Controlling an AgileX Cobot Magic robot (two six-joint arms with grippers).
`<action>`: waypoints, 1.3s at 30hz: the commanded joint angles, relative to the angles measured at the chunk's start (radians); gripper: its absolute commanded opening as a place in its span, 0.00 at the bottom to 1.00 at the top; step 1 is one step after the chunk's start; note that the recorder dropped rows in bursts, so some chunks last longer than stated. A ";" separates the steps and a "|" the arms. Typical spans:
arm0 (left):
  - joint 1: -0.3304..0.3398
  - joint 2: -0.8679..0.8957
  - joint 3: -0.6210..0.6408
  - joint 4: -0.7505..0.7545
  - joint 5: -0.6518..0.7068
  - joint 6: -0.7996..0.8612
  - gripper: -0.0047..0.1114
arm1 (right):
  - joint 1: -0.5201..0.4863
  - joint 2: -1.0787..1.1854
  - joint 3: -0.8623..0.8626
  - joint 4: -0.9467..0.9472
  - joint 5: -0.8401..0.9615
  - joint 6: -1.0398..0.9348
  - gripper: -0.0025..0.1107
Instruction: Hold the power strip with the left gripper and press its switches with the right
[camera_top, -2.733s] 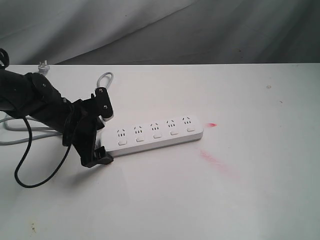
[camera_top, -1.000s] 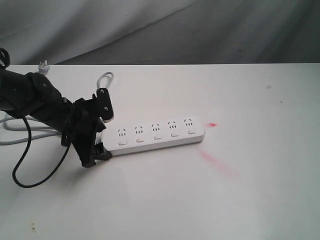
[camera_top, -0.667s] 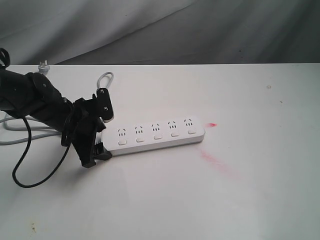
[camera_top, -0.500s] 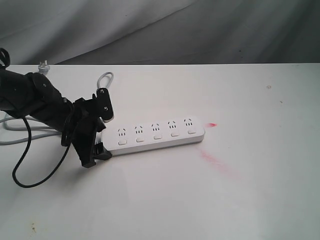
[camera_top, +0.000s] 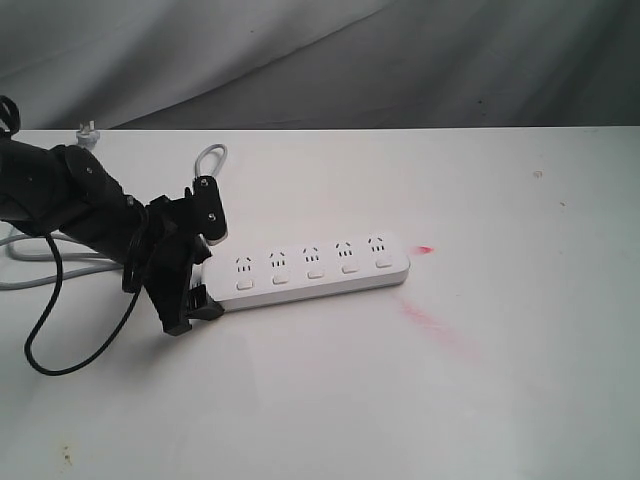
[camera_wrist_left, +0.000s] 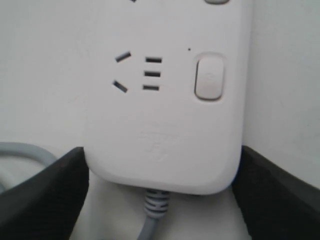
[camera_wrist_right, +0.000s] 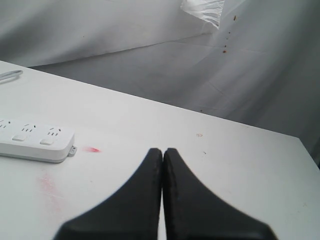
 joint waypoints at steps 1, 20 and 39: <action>0.002 0.001 -0.002 0.019 -0.029 0.007 0.60 | -0.007 -0.005 0.003 -0.008 0.000 0.004 0.02; 0.002 0.001 -0.002 0.019 -0.029 0.009 0.60 | -0.007 0.232 -0.338 -0.037 0.293 0.004 0.02; 0.002 0.001 -0.002 0.019 -0.029 0.009 0.60 | 0.393 1.115 -0.926 -0.052 0.358 0.004 0.02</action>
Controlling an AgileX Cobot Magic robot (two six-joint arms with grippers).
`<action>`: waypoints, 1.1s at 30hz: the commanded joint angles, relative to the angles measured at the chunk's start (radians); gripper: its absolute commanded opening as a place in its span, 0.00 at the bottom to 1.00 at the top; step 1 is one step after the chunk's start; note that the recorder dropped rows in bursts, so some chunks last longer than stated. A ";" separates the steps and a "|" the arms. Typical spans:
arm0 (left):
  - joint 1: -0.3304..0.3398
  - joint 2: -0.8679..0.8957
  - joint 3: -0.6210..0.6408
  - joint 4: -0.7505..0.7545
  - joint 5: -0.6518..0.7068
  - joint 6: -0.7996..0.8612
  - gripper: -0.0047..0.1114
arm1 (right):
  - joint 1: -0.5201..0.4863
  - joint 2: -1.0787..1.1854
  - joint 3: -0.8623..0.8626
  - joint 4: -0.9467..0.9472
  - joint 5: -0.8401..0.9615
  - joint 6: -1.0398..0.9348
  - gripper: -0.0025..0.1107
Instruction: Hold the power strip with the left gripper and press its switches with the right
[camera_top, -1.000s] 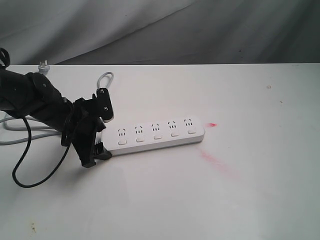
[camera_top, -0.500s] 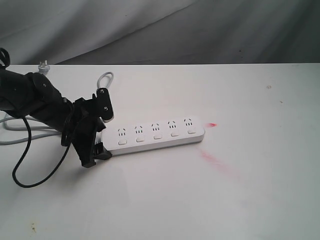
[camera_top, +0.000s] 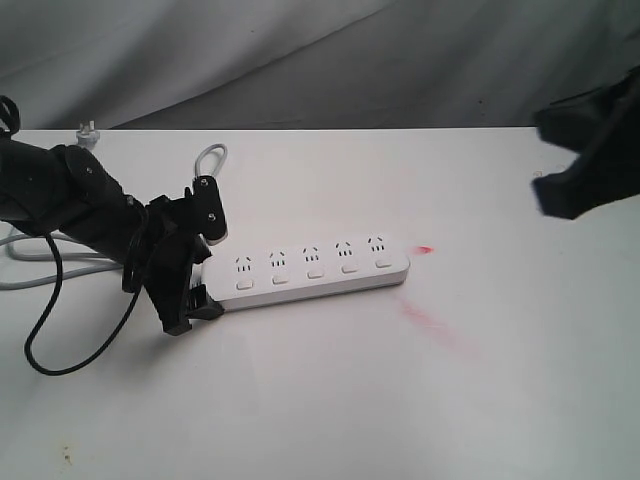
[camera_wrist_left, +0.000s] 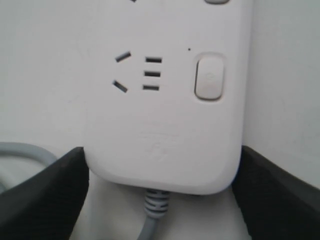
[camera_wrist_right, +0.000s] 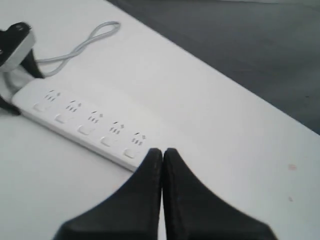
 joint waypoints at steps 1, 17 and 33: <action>0.002 0.001 -0.002 0.019 -0.027 0.009 0.60 | 0.087 0.146 -0.044 0.033 0.003 0.015 0.02; 0.002 0.001 -0.002 0.019 -0.027 0.007 0.60 | 0.140 0.522 -0.392 0.224 0.252 -0.247 0.02; 0.002 0.001 -0.002 0.019 -0.027 0.009 0.60 | 0.123 0.961 -0.656 0.615 0.265 -0.873 0.02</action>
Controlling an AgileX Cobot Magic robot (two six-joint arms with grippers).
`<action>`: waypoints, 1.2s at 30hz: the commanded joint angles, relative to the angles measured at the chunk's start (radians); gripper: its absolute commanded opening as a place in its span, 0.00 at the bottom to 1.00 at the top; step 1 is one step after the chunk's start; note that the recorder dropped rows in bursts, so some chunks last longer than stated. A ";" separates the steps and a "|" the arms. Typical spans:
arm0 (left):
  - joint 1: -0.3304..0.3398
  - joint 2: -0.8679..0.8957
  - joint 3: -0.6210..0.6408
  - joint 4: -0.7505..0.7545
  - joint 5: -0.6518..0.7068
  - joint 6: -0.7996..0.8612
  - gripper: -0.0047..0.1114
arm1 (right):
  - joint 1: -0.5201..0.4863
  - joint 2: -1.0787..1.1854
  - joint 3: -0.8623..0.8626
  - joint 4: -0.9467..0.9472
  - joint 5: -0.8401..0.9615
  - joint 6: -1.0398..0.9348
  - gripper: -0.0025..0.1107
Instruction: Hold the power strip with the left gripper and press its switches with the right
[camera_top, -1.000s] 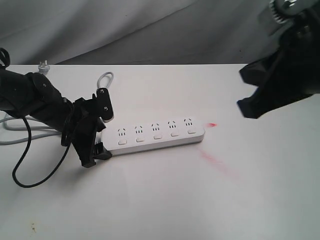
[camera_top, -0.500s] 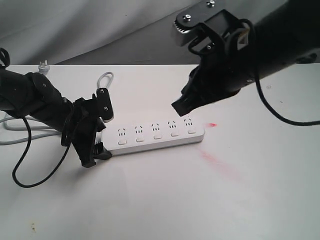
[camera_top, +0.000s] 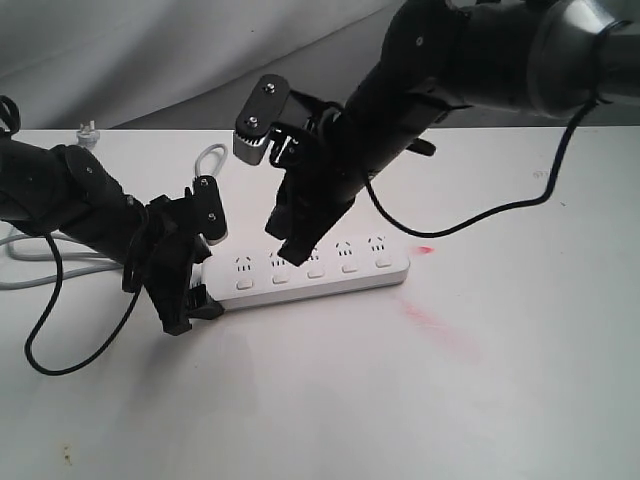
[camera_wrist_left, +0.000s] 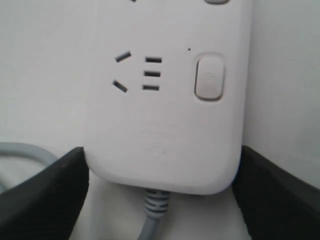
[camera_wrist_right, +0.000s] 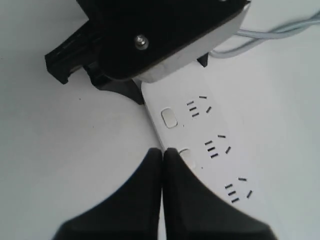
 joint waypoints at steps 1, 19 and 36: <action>0.002 0.001 -0.002 0.019 -0.025 0.005 0.60 | -0.008 0.050 -0.011 0.120 -0.061 -0.089 0.02; 0.002 0.001 -0.002 0.019 -0.025 0.007 0.60 | 0.023 0.176 -0.011 0.204 -0.280 -0.149 0.33; 0.002 0.001 -0.002 0.019 -0.025 0.005 0.60 | 0.051 0.236 -0.011 0.234 -0.341 -0.254 0.38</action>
